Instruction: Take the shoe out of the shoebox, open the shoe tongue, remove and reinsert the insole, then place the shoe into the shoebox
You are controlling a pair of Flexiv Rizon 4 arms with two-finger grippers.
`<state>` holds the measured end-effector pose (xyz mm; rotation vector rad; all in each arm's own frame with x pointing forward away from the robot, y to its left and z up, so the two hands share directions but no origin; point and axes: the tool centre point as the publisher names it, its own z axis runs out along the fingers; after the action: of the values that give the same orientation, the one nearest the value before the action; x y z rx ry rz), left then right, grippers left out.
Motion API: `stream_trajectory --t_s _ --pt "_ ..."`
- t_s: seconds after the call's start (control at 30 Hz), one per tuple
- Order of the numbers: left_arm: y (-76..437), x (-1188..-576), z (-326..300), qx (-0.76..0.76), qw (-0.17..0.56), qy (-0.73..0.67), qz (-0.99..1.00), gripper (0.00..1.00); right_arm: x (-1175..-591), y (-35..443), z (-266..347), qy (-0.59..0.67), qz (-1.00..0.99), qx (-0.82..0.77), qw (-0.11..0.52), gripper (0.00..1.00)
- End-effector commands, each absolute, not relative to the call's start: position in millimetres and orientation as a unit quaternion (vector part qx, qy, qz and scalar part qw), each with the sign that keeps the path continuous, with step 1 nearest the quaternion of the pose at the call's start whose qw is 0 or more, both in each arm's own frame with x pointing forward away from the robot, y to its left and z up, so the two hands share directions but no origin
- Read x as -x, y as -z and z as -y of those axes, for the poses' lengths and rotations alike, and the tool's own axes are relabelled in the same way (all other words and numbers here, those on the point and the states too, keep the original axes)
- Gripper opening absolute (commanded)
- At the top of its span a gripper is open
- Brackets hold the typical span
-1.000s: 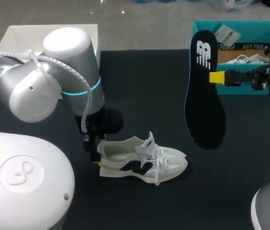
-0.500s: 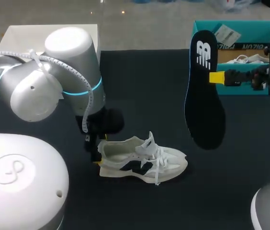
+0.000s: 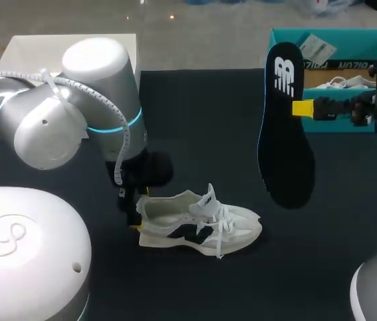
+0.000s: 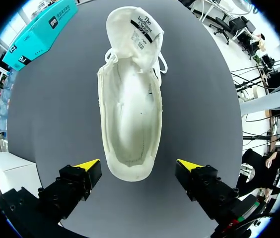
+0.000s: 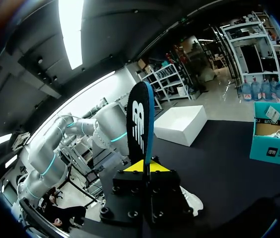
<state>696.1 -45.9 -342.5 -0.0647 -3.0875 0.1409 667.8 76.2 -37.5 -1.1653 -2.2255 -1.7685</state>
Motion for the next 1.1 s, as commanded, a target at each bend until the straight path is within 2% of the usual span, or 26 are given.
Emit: stream_trajectory --t_s 0.03,0.83,1.1 --pt "342 -695 46 0.020 0.023 -0.045 0.999 1.00 -659 40 -74 0.577 0.721 0.381 0.030 0.00" --pt "342 -695 46 0.020 0.023 -0.045 0.999 1.00 -659 40 -74 0.577 0.721 0.381 0.030 0.00" --pt "311 -697 48 0.039 0.016 -0.065 0.997 1.00 -659 40 -74 0.577 0.721 0.381 0.030 0.00"
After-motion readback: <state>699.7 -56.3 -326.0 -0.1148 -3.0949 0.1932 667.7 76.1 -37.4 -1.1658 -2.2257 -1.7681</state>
